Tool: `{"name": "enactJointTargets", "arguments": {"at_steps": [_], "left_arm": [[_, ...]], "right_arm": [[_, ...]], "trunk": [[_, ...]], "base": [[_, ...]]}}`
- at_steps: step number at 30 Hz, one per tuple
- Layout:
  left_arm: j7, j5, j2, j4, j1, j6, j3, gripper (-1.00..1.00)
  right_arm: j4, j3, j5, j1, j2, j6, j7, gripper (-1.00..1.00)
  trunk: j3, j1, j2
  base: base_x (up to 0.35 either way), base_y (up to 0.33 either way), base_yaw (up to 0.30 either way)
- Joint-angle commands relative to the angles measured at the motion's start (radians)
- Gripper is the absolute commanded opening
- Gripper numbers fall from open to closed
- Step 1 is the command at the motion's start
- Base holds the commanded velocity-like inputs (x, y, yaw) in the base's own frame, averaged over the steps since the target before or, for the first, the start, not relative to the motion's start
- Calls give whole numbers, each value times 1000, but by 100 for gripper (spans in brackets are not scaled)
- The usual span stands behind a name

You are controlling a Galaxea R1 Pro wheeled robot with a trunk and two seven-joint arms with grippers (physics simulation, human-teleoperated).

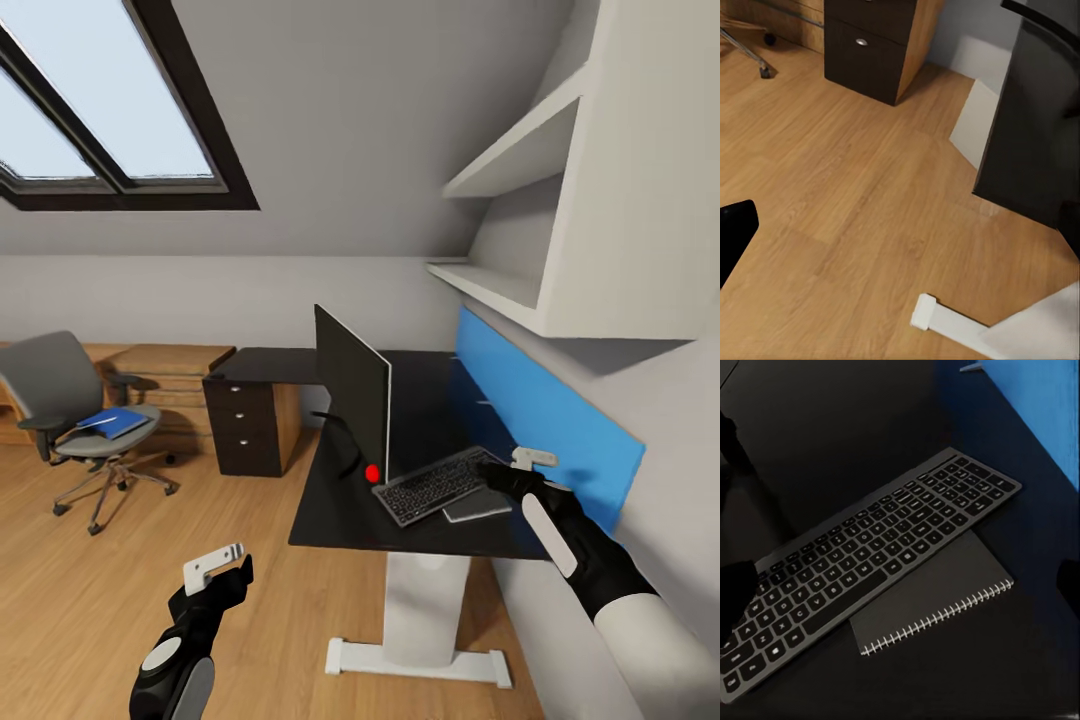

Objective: In the bedroom, organize the workspace by keeping the computer under the desk, ensuring the monitor is on the desk, placing the keyboard on the desk next to the monitor, placing the mouse on the desk next to the keyboard, moving the folder from the swivel chair onto the desk next to the mouse, stacking the notebook on top of the folder with the pen on top of the notebook, and positioning the swivel chair next to the desk.

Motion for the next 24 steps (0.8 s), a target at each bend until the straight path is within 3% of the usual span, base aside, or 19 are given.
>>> {"name": "enactJointTargets", "arguments": {"at_steps": [1,10,24], "left_arm": [[8,9,0,-2,-1,2,-1,100],[8,9,3,-27,-1,3,3,100],[8,9,3,-32,-1,3,12,100]], "right_arm": [[-1,5,-10,-1,-1,2,-10,100],[-1,8,-11,-1,2,1,-10,100],[0,7,-7,-1,1,0,-10,100]], "trunk": [[-1,0,-1],[-1,0,-1],[-1,0,-1]], "base": [[0,0,-121],[19,0,-40],[180,0,-2]]}}
